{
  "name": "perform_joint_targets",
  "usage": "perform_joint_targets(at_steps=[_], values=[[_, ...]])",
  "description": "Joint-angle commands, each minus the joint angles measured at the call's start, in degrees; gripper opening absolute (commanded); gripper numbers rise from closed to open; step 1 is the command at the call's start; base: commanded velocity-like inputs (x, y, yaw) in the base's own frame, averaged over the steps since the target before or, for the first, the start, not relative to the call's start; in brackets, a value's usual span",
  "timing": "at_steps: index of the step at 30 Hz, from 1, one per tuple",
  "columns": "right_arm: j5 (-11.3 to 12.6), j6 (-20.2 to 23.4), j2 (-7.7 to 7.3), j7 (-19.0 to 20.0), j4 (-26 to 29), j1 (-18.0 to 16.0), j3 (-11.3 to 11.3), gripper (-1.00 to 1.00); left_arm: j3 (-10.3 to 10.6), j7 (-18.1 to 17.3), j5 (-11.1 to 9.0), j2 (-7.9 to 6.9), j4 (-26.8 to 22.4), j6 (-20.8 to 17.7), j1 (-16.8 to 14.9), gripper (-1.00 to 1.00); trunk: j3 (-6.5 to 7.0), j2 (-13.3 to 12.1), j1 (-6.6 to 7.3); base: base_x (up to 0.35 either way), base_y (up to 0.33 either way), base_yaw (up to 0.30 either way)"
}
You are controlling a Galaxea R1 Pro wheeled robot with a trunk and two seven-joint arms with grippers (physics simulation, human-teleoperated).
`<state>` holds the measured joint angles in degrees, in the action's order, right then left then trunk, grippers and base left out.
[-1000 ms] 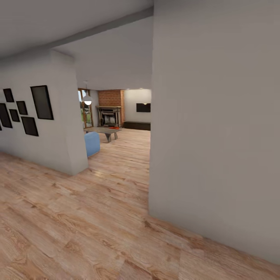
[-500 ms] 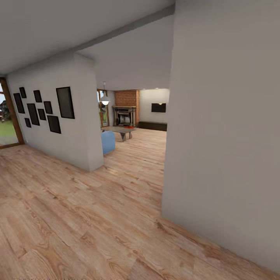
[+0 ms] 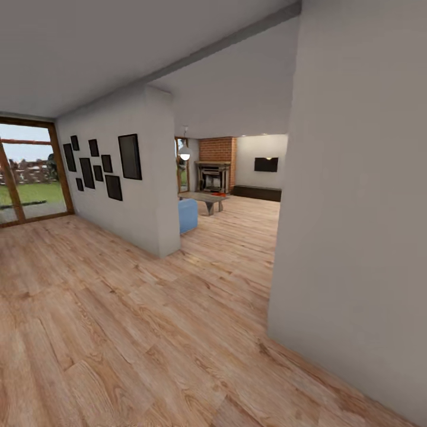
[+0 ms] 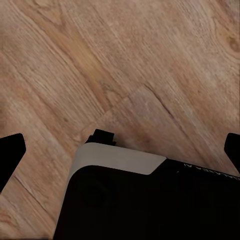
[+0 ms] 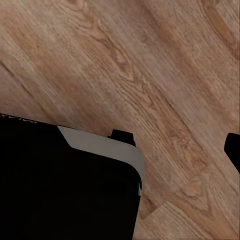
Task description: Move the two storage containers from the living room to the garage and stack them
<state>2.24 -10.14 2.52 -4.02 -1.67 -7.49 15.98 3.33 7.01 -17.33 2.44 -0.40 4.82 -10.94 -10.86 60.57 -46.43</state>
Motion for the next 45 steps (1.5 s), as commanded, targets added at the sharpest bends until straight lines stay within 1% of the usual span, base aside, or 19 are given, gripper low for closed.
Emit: perform_joint_targets(at_steps=[1, 15, 24, 29, 38, 45], values=[[0.2, -0.3, 0.04, -0.2, -0.2, -0.1, 0.5, 1.0, 0.4, 0.2, -0.4, 0.02, 0.1, 0.2, -0.1, 1.0, -0.08, 0.1, 0.0, 0.0, 0.0, 0.269], [0.4, -0.6, 0.14, -0.2, -0.2, -0.1, 0.2, 1.0, 0.4, 0.2, -0.6, 0.1, 0.1, 0.2, -0.1, 1.0, -0.08, 0.1, 0.0, 0.023, 0.0, 0.258], [1.0, -0.5, 0.04, 0.0, -0.2, -0.1, 0.0, 1.0, 0.3, 0.2, -0.7, -0.03, 0.1, 0.1, -0.1, 1.0, -0.08, 0.1, 0.0, 0.287, 0.0, 0.03], [0.5, -0.5, 0.03, 0.1, -0.2, -0.1, 0.1, 1.0, 0.4, 0.1, -0.6, 0.01, 0.1, 0.1, -0.1, 1.0, -0.08, 0.1, 0.0, 0.321, 0.0, 0.001], [0.4, -0.5, 0.06, 0.1, -0.2, -0.1, 0.3, 1.0, 0.4, 0.2, -0.6, 0.02, 0.1, 0.1, -0.1, 1.0, -0.08, 0.1, 0.0, 0.323, 0.0, 0.0], [0.5, -0.7, 0.36, 0.1, -0.2, -0.1, 0.2, 1.0, 0.4, 0.1, -0.6, 0.02, 0.1, 0.1, -0.1, 1.0, -0.08, 0.1, 0.0, 0.323, 0.0, 0.034]])
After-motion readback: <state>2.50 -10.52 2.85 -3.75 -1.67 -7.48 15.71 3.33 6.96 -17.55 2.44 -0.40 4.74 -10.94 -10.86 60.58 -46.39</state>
